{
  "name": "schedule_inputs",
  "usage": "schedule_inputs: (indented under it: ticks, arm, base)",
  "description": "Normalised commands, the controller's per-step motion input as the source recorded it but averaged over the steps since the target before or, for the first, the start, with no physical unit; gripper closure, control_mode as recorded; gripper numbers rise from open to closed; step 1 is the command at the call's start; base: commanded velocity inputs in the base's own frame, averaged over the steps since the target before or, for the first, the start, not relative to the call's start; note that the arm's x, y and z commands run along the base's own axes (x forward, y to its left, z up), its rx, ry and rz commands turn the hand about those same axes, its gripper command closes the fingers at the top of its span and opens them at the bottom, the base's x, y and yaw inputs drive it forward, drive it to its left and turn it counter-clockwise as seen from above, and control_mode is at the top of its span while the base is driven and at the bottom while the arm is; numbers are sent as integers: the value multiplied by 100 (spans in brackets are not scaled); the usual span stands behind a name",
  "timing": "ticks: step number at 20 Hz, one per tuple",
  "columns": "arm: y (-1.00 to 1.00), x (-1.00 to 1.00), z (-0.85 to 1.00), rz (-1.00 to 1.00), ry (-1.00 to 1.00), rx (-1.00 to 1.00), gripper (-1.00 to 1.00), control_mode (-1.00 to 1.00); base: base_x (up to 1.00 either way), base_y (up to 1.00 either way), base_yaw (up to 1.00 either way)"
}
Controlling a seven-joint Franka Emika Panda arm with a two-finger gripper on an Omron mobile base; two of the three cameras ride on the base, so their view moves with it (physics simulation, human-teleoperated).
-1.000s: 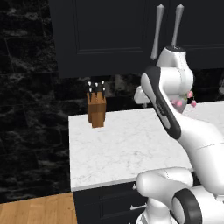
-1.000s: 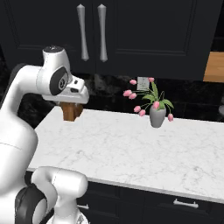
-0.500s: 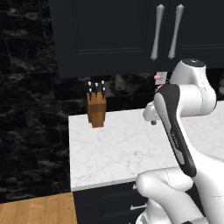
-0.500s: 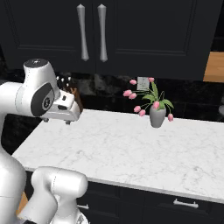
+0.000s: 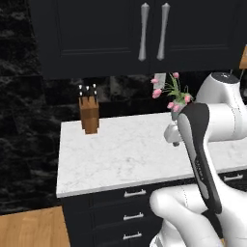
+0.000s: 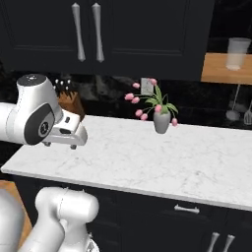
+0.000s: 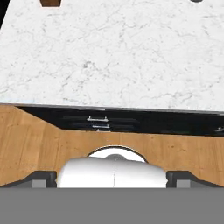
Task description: Navigate to the microwave.
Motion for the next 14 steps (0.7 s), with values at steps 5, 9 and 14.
schedule_inputs:
  ticks: [5, 9, 14]
  arm:
    - [0, 0, 0, 0, 0, 0, -100, 100]
    - [0, 0, 0, 0, 0, 0, -100, 100]
    - [0, 0, 0, 0, 0, 0, -100, 100]
  base:
    - [-56, -100, -10]
    - [-2, -97, -52]
    - [0, -76, -79]
